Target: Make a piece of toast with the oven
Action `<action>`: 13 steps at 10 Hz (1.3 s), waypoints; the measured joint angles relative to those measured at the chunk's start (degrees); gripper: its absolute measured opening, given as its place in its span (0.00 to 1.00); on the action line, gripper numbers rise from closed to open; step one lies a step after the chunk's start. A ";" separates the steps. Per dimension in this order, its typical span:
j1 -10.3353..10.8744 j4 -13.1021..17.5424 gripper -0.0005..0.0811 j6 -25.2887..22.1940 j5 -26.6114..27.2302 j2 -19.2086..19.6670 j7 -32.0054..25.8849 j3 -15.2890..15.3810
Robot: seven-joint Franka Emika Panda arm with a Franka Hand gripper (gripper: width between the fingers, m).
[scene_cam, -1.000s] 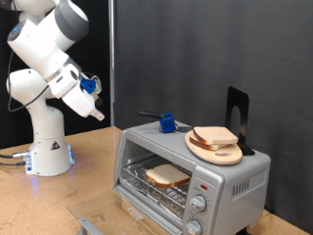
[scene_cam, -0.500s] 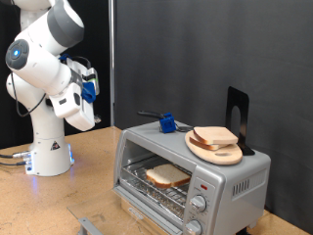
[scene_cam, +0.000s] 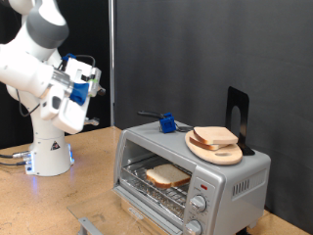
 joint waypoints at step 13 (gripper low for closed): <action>-4.90 9.84 1.00 1.17 -3.43 17.23 13.48 -3.74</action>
